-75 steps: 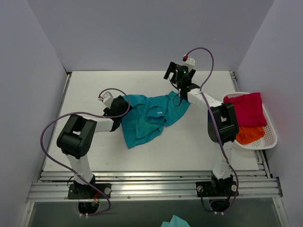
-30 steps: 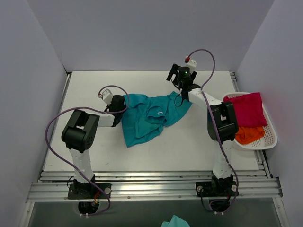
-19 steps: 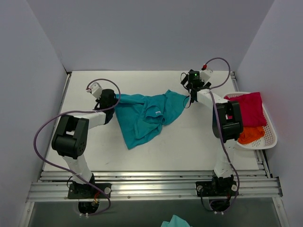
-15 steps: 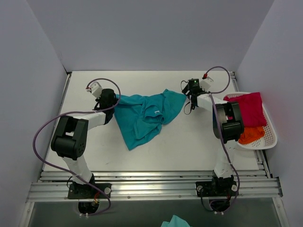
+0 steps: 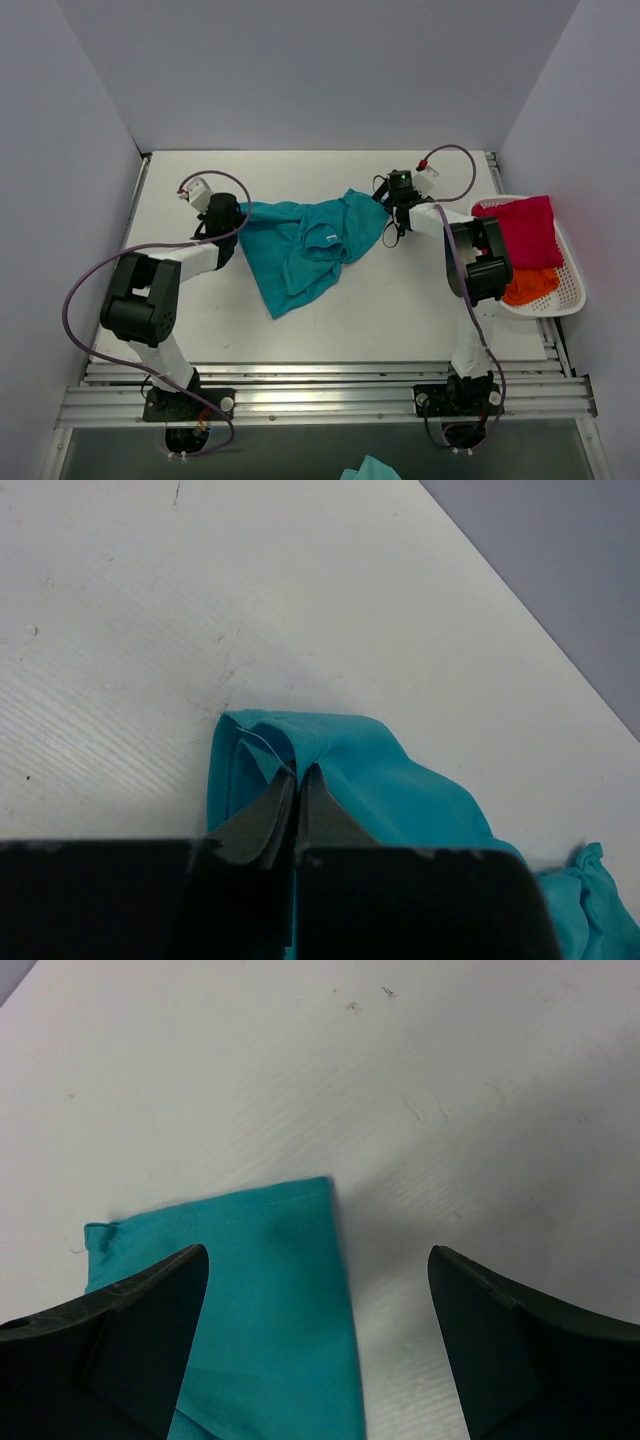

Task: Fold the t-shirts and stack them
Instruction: Flatten out the tshirt

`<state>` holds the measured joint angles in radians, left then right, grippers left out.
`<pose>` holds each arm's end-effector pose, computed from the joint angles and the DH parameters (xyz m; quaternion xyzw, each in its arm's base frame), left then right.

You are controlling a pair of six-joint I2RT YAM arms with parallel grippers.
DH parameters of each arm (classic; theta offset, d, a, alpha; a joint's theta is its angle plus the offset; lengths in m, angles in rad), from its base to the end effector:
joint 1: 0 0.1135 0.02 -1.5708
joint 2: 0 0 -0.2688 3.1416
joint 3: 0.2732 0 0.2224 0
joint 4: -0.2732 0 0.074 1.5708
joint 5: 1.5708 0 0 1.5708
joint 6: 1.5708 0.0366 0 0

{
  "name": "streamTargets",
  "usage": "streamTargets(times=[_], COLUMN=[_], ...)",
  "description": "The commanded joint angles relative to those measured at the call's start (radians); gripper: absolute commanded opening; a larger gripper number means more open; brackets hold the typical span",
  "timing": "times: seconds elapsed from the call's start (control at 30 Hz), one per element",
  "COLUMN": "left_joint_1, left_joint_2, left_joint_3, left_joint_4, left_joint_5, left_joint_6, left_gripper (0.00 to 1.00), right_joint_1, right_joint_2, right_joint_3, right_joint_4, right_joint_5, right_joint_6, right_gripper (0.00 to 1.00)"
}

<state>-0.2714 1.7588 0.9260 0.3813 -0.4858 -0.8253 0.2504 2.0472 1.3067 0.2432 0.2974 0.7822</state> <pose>0.3460 -0.0786 0.2131 -0.3477 0.7563 -0.0947 0.5460 0.4266 0.0980 0.2002 0.2964 0.8001 0.1389 0.5026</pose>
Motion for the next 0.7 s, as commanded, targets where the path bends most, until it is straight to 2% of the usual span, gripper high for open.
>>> streamTargets(times=[0.0,0.33,0.43,0.57,0.67], left_joint_1=[0.014,0.026,0.028,0.031,0.037], left_joint_2=[-0.064,-0.036,-0.025,-0.012,-0.007], left_joint_3=[-0.003,0.002,0.007,0.01,0.01], left_joint_4=[0.025,0.028,0.033,0.033,0.033], left_joint_5=[0.001,0.01,0.012,0.013,0.015], left_joint_6=[0.02,0.02,0.022,0.023,0.023], left_gripper=[0.02,0.02,0.02,0.02,0.02], right_joint_1=[0.013,0.013,0.013,0.013,0.016], right_joint_2=[0.033,0.128,0.157,0.191,0.215], right_joint_3=[0.054,0.1,0.111,0.138,0.149], right_joint_4=[0.001,0.027,0.039,0.056,0.071], right_joint_5=[-0.009,-0.044,-0.06,-0.087,-0.116], right_joint_6=[0.009,0.003,0.0,-0.001,-0.001], right_gripper=[0.87,0.81,0.76,0.61,0.6])
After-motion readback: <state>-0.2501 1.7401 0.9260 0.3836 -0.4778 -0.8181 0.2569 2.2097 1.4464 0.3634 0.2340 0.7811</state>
